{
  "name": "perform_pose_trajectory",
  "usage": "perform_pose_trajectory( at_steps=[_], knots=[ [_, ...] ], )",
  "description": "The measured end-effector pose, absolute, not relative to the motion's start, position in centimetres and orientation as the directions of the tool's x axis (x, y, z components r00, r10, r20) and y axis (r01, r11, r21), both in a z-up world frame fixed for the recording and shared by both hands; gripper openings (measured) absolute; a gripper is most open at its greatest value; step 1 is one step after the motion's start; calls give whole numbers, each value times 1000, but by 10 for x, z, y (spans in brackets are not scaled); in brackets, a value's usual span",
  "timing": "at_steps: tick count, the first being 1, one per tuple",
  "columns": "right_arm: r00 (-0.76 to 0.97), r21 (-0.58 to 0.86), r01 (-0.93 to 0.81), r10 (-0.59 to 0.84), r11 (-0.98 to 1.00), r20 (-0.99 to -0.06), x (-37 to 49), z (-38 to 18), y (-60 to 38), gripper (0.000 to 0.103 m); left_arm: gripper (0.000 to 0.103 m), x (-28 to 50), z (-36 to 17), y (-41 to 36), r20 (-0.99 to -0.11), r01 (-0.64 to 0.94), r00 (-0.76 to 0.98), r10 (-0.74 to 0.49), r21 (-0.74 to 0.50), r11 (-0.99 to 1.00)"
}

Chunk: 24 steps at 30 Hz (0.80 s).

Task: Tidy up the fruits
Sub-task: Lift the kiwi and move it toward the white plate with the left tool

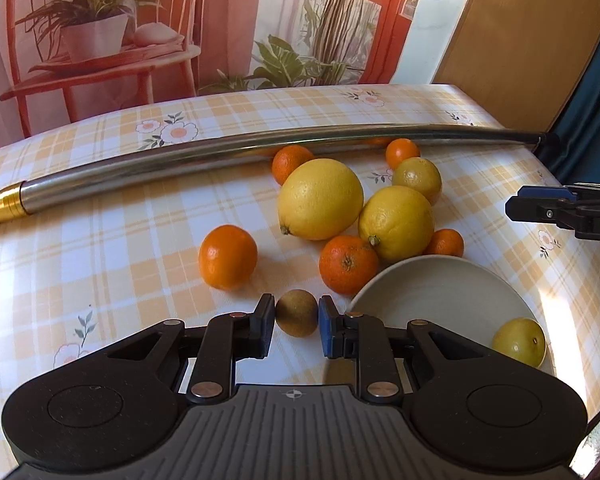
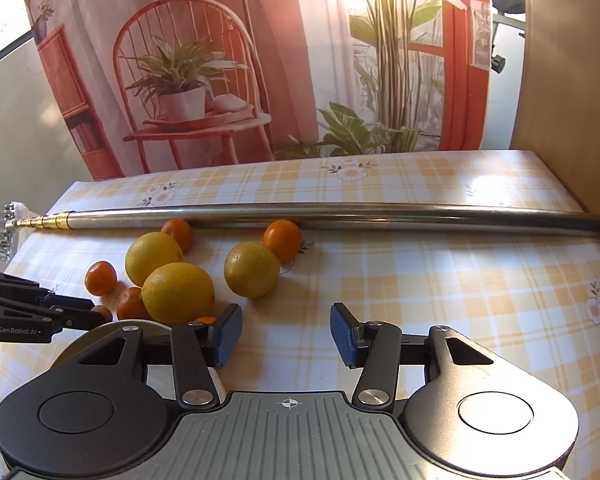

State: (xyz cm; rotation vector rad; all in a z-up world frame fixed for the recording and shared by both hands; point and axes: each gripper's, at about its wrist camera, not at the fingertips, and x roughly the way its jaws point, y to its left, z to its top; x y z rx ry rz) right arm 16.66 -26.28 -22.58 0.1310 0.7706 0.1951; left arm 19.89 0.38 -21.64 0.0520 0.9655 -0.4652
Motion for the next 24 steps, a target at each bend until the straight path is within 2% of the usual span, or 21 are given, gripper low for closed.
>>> perform_pose_trajectory(
  at_steps=[13,24],
  knots=[
    [696,198,-118,223,973,-683,166,-228,-264,46,27,203,-220,0,-804,379,485,-343,-161,911],
    [693,201,-112,221,973,-687,167,-230,-264,46,25,200,-224,-2,-791,362,516,-328,-145,921]
  ],
)
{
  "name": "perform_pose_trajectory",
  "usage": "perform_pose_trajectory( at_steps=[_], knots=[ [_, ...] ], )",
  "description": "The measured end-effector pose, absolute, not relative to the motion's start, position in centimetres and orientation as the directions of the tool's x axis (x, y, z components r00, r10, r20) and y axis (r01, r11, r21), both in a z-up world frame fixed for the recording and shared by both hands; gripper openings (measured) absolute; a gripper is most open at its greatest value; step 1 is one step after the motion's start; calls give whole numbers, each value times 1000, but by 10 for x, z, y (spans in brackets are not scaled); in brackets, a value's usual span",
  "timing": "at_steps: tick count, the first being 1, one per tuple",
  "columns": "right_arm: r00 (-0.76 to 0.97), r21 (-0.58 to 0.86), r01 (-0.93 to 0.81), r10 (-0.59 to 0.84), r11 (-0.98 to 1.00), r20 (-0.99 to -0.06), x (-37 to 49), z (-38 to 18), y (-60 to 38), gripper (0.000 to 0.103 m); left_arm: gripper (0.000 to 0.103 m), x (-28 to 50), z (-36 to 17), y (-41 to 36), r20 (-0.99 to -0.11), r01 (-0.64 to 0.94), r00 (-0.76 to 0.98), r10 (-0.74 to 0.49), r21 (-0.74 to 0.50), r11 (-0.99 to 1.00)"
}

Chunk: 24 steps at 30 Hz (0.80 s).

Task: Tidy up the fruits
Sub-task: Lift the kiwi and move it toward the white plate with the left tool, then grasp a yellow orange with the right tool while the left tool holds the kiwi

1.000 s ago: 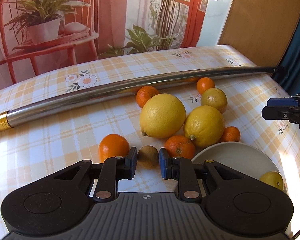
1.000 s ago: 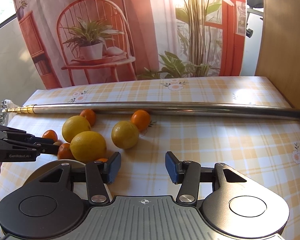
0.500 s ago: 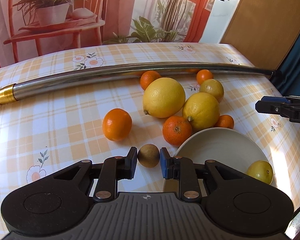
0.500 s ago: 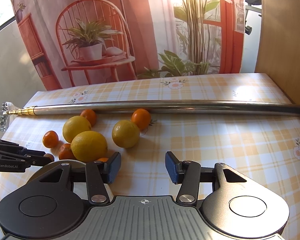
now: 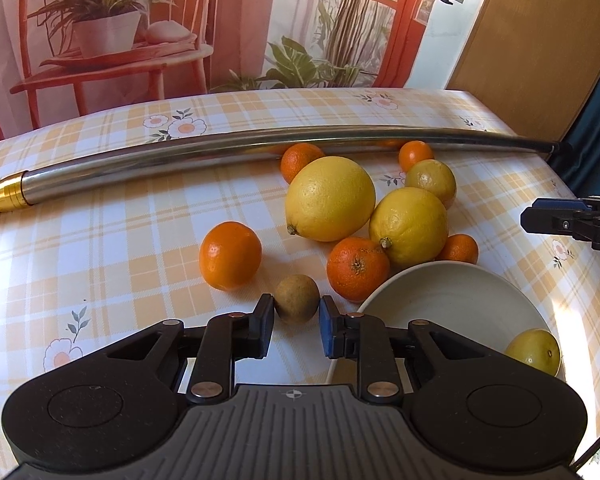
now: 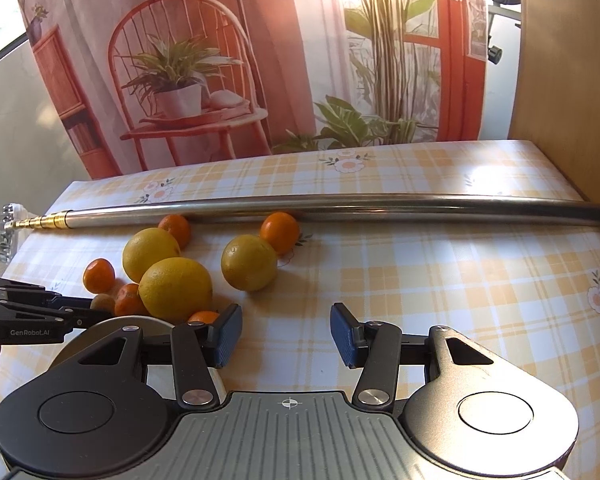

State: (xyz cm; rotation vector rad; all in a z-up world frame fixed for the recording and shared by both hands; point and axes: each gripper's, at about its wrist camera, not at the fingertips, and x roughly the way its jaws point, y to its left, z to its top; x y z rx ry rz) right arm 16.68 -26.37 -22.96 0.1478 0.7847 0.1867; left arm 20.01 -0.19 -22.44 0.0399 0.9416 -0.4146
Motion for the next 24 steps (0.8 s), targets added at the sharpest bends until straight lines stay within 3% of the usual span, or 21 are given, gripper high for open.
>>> perform_pose_trajectory(
  at_steps=[24],
  knots=[
    [726,207,-169,264,964,-635,189,-229,-255,46,25,139,-176,4,-664,276,676,-319,-173,946]
  ],
)
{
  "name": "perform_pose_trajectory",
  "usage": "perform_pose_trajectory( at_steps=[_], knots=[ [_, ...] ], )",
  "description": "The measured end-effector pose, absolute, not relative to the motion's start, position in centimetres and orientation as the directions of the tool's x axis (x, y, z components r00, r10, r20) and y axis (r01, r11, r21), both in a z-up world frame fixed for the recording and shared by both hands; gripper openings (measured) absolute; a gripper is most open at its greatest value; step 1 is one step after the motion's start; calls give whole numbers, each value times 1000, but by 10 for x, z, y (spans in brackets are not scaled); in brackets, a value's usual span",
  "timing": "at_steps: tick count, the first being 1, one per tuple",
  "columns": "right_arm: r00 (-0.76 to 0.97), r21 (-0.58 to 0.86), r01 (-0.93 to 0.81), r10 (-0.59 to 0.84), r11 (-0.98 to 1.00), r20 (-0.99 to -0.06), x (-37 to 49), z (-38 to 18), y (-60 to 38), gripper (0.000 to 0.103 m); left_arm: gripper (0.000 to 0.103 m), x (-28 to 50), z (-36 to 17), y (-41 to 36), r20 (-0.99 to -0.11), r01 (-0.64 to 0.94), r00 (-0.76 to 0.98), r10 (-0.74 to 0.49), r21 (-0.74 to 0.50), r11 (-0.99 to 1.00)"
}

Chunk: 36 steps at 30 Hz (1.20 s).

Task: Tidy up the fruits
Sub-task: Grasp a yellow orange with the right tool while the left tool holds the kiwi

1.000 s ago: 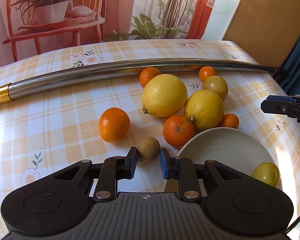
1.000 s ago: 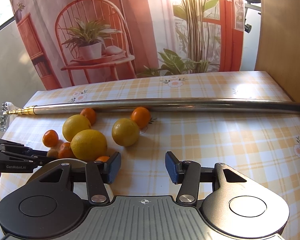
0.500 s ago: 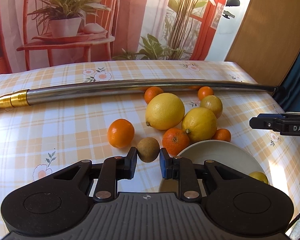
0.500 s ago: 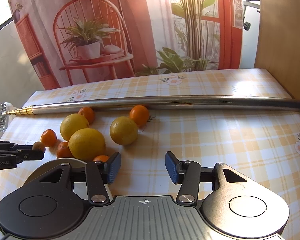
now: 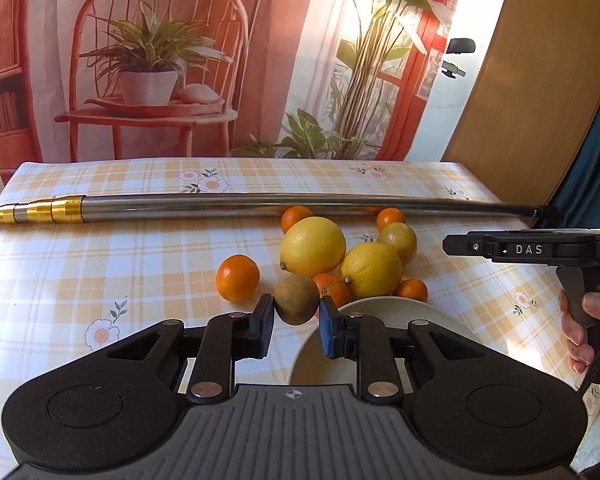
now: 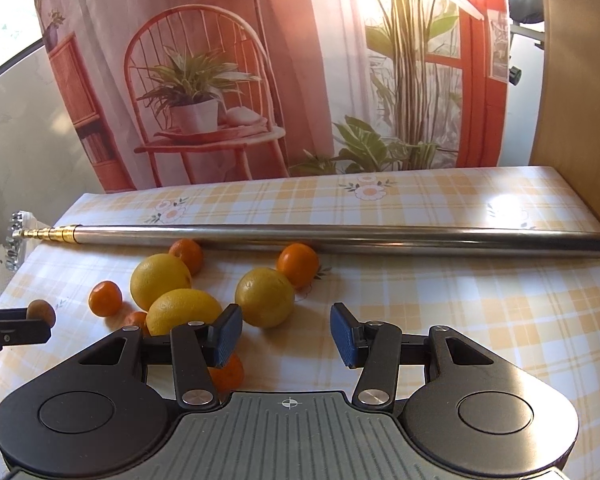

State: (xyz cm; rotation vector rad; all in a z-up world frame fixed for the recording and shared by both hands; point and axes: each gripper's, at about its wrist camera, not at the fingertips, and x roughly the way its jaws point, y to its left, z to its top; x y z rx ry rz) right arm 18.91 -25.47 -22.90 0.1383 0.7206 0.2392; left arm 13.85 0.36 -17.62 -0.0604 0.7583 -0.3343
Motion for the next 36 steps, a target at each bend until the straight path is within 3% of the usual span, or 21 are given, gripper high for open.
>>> perform_pose_trajectory(
  at_steps=[18,36],
  knots=[
    [680,353,-76,308,932,-666,249,-260,-243,46,25,136,-181,6,-681,265,664,-309,-172,949],
    [658,424,-9,324,906,-680,242,-274,-248,43,25,131,-183,3,-686,285,654,-319,-168,944]
  ],
)
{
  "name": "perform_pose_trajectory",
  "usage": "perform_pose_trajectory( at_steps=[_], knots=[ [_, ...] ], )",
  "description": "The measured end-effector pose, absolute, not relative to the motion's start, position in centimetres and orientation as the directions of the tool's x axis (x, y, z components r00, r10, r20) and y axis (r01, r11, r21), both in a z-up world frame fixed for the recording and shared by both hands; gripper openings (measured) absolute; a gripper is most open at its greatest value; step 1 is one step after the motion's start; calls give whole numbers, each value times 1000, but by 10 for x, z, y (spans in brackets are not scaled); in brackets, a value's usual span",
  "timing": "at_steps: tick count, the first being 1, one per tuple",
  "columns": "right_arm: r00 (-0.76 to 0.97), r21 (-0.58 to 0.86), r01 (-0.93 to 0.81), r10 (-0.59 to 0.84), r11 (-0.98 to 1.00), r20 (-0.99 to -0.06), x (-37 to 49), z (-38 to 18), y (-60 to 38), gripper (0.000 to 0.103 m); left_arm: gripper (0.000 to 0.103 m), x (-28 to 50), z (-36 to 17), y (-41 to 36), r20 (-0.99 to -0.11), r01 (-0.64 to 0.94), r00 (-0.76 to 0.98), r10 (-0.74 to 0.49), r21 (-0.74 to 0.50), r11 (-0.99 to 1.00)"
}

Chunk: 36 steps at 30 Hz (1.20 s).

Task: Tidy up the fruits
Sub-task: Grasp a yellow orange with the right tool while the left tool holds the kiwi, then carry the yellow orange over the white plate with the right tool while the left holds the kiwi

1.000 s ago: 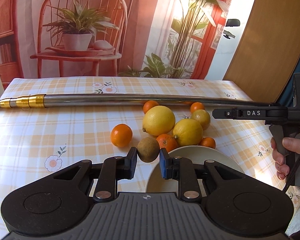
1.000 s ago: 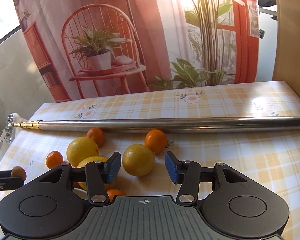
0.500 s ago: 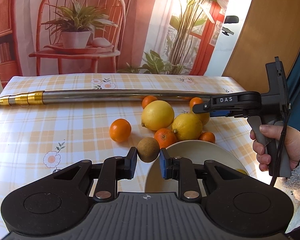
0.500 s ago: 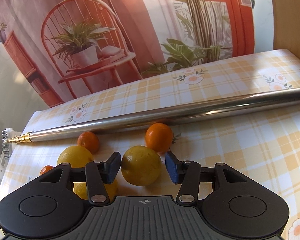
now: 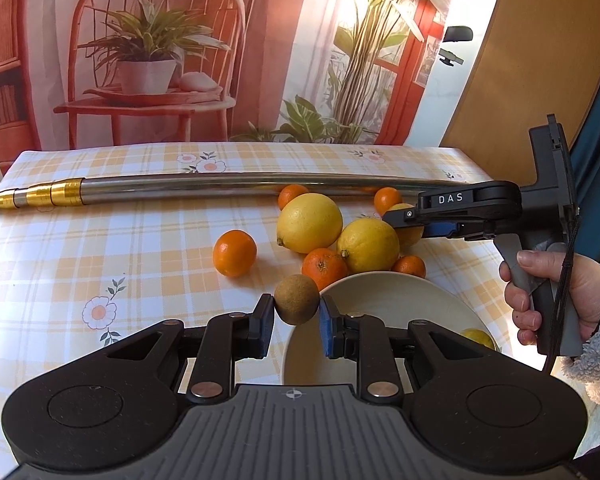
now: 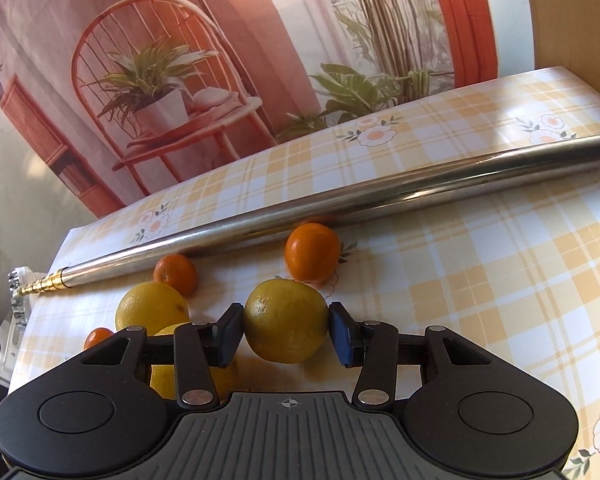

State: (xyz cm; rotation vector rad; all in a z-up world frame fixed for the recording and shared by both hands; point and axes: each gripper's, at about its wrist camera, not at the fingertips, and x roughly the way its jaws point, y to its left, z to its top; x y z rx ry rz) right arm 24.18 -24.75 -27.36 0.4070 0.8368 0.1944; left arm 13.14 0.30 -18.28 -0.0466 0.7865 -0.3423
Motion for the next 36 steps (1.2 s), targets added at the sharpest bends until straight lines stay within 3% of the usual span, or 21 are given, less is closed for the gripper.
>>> perform_pose_trajectory(
  at_steps=[20,36],
  knots=[
    [720,386,-77,319,919,-616,170,-232,-261,42,25,118,-181,1,-678,309,654,-336,-165,936],
    [661,293,-195,346,936,-666,145,-225,-234,42,25,111,-185,-5,-692,342,634,-345,-148,928]
  ],
)
